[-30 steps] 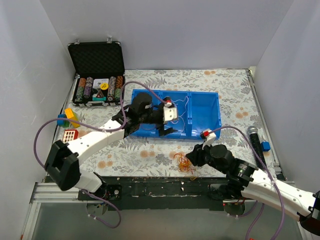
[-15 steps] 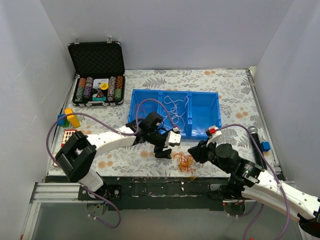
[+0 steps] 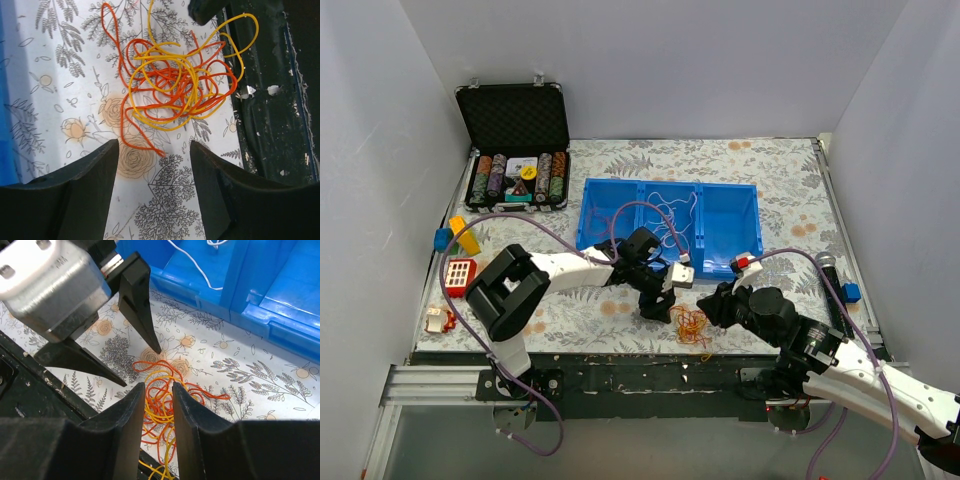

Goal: Untangle the cables

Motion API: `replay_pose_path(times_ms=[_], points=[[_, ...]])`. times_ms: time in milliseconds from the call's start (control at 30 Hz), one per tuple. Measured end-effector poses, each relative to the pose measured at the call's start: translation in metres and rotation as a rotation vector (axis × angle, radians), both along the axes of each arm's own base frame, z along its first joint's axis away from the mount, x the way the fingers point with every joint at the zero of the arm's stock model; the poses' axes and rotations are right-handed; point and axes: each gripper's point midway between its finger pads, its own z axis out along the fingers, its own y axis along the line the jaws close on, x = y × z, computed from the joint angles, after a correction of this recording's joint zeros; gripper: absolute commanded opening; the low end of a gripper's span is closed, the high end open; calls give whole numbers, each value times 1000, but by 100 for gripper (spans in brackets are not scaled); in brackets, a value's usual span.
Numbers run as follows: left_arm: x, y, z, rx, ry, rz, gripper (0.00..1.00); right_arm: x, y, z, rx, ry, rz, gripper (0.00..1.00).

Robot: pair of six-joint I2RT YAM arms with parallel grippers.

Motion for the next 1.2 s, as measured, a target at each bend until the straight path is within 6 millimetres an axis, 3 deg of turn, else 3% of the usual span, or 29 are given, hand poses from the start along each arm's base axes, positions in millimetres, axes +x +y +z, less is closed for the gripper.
replay_pose_path(times_ms=[200, 367, 467, 533, 767, 900, 1000, 1200], points=[[-7, -7, -4, 11, 25, 2, 0, 0, 0, 0, -1, 0, -1, 36], [4, -12, -1, 2, -17, 48, 0, 0, 0, 0, -2, 0, -1, 37], [15, -12, 17, -21, -65, 93, 0, 0, -1, 0, -4, 1, -1, 40], [21, -11, 45, -72, -122, 121, 0, 0, -1, -1, -8, 2, -2, 45], [21, 6, 180, -347, -364, 159, 0, 1, 0, -9, -40, 16, 1, 63], [17, 15, 224, -431, -451, 167, 0, 2, 2, -7, -61, 9, 12, 69], [16, 18, 236, -447, -475, 171, 0, 7, 7, 14, -55, -26, 23, 72], [15, 23, 229, -413, -474, 169, 0, 17, 20, 95, 39, -173, 52, 75]])
